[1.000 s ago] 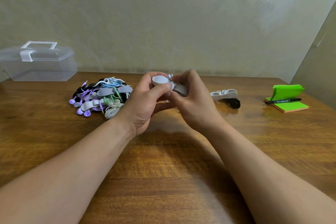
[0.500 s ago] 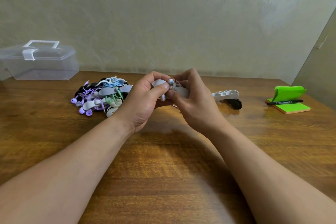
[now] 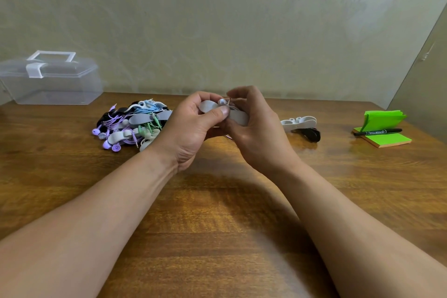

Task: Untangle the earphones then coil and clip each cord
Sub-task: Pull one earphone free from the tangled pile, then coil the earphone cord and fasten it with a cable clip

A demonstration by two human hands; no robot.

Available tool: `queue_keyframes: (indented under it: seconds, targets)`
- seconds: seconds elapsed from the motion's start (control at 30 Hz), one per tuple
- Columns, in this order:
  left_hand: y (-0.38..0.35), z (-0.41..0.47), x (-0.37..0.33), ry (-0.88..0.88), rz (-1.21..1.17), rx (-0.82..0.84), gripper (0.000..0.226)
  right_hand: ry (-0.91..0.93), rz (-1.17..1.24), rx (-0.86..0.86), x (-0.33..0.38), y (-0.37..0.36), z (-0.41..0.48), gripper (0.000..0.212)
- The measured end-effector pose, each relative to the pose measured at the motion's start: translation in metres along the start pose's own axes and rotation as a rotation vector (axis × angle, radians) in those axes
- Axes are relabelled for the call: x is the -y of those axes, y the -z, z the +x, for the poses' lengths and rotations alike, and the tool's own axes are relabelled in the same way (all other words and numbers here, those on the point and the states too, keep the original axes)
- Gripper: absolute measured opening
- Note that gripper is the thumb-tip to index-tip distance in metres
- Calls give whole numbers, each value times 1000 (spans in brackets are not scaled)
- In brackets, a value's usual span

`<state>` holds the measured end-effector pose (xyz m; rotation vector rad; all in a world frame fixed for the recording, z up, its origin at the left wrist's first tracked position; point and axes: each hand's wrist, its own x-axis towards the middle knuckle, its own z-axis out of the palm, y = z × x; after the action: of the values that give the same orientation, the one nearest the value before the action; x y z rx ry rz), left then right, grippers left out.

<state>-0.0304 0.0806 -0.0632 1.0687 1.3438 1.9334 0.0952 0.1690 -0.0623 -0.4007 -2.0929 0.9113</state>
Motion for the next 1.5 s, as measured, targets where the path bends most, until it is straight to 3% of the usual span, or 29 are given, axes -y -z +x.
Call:
queue_keyframes:
  seconds: [0.17, 0.3, 0.43, 0.67, 0.87, 0.97, 1.1, 1.23, 1.33, 1.5]
  targets:
    - [-2, 0, 1, 5, -76, -55, 17, 45, -40, 5, 2, -6, 0, 68]
    - [-2, 0, 3, 6, -101, -87, 18, 102, -92, -18, 5, -13, -2, 67]
    - [2, 4, 9, 11, -19, -46, 15, -43, 3, -17, -2, -9, -1, 61]
    - [17, 11, 13, -2, 335, -81, 20, -98, -104, 86, -12, -6, -3, 31]
    - [41, 19, -1, -43, 775, -67, 28, -194, 36, 199, -14, -15, -4, 31]
    - [62, 23, -21, -168, 730, -322, 33, -226, 33, 201, -18, -23, -3, 37]
    - [102, 23, -45, -231, 205, -811, 22, -195, -16, 255, -3, -48, 8, 43]
    - [105, 19, -40, -213, 138, -880, 20, -68, -189, 340, 17, -87, 22, 45]
    - [102, 20, -37, -267, 284, -853, 22, -15, -228, 281, 27, -111, 40, 48]
    - [96, 20, -19, -299, 869, -712, 19, 6, -356, 306, 18, -136, 58, 40]
